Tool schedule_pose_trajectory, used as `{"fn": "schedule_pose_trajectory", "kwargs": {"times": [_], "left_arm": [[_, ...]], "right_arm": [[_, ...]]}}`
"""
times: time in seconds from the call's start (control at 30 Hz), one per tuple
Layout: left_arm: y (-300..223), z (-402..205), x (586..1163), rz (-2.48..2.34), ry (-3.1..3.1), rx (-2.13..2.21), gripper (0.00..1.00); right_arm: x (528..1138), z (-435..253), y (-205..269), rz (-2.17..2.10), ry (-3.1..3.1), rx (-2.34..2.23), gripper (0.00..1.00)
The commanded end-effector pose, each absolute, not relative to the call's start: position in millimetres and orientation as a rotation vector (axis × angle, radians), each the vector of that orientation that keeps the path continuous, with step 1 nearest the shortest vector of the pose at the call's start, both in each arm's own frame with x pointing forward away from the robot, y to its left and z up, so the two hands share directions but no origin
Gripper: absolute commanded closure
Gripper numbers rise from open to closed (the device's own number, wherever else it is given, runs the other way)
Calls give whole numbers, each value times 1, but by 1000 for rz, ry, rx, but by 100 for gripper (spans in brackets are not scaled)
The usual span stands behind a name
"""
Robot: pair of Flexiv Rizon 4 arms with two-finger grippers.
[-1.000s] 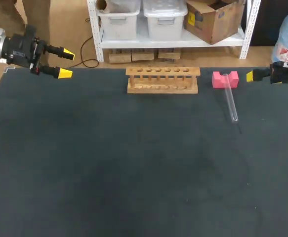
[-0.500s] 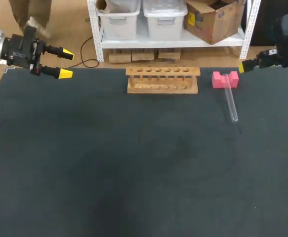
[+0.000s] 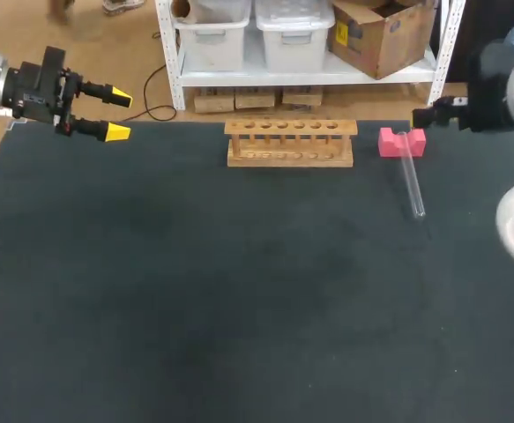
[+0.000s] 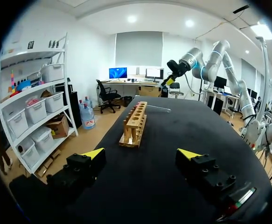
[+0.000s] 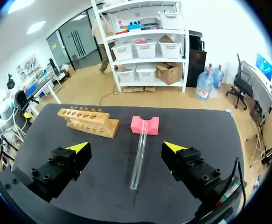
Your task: Grasp the test tube, adjust it, and insert it.
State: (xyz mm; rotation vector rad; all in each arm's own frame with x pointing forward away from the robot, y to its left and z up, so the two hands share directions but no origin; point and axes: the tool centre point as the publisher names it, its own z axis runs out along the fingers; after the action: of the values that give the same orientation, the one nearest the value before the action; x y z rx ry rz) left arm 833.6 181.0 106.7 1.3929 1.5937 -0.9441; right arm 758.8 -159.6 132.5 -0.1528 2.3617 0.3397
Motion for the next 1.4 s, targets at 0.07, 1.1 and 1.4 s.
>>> {"fn": "schedule_pose_trajectory", "kwargs": {"times": [0.07, 1.1, 1.4], "left_arm": [[181, 106, 830, -934, 1594, 1387, 0], [181, 106, 830, -934, 1594, 1387, 0], [181, 106, 830, -934, 1594, 1387, 0]], "right_arm": [[767, 116, -150, -286, 2266, 102, 0], [799, 37, -136, -336, 2251, 80, 0], [805, 23, -141, -296, 2271, 68, 0]]}}
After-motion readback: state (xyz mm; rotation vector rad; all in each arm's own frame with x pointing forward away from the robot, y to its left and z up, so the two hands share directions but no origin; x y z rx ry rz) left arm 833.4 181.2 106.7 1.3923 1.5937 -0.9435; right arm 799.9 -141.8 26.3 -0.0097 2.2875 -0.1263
